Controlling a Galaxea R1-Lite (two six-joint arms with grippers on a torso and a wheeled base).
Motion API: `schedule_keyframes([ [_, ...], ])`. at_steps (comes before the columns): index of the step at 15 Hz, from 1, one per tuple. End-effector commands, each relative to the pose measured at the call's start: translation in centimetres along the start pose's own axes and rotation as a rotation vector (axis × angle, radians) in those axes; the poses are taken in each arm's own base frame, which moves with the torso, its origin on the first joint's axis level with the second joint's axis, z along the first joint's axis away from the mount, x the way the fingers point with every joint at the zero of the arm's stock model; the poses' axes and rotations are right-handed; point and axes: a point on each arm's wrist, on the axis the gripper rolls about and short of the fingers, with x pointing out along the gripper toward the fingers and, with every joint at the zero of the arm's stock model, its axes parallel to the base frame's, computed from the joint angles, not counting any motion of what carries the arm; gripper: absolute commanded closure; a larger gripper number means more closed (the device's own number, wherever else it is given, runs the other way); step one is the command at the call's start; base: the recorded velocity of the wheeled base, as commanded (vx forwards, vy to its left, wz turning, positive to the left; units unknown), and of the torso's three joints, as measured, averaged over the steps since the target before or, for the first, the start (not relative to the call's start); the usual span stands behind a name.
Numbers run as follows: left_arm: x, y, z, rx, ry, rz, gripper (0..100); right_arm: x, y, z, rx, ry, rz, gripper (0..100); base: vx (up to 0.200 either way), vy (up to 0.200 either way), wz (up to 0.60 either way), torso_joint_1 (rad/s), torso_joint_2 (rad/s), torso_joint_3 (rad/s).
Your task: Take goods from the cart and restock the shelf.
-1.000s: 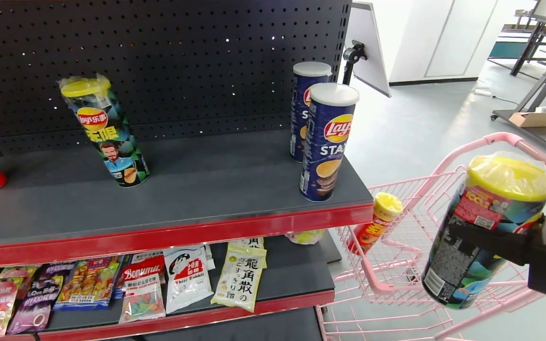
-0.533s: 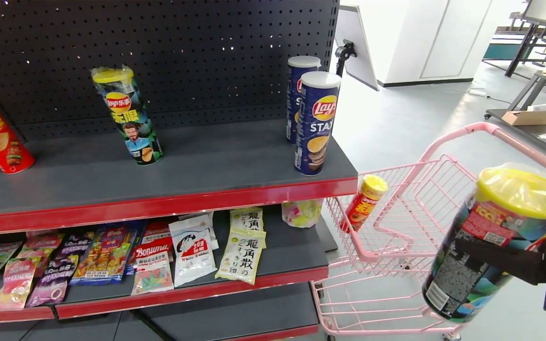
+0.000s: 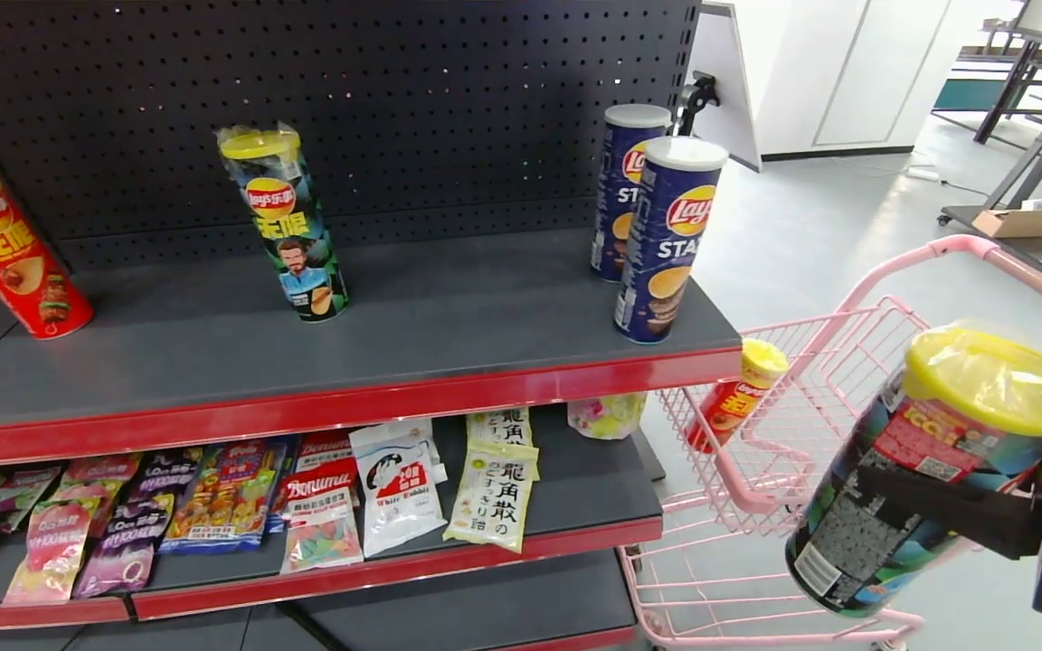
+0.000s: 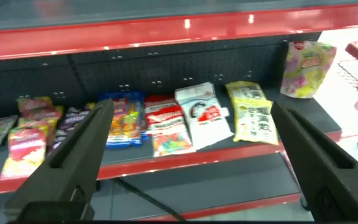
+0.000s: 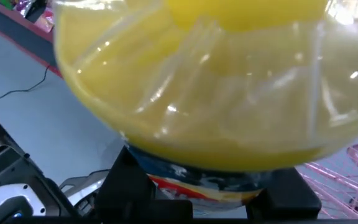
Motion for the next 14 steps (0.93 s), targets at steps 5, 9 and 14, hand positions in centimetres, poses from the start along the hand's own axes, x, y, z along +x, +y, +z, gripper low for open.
schedule_keyframes([
  [5,0.0,0.0,0.0,-0.001,0.000,0.000,0,1.6,0.2,0.8,-0.060,0.013,0.069,100,0.000,0.200,0.00,0.005,0.00,0.003],
  [9,0.0,0.0,0.0,-0.001,0.000,-0.001,0,2.0,0.0,1.0,-0.058,0.019,0.067,100,0.000,0.100,0.30,0.001,0.00,0.004],
  [14,0.0,0.0,0.0,-0.001,0.000,-0.001,0,1.9,0.0,0.8,-0.057,0.022,0.068,100,0.000,0.000,0.12,0.000,0.00,0.000],
])
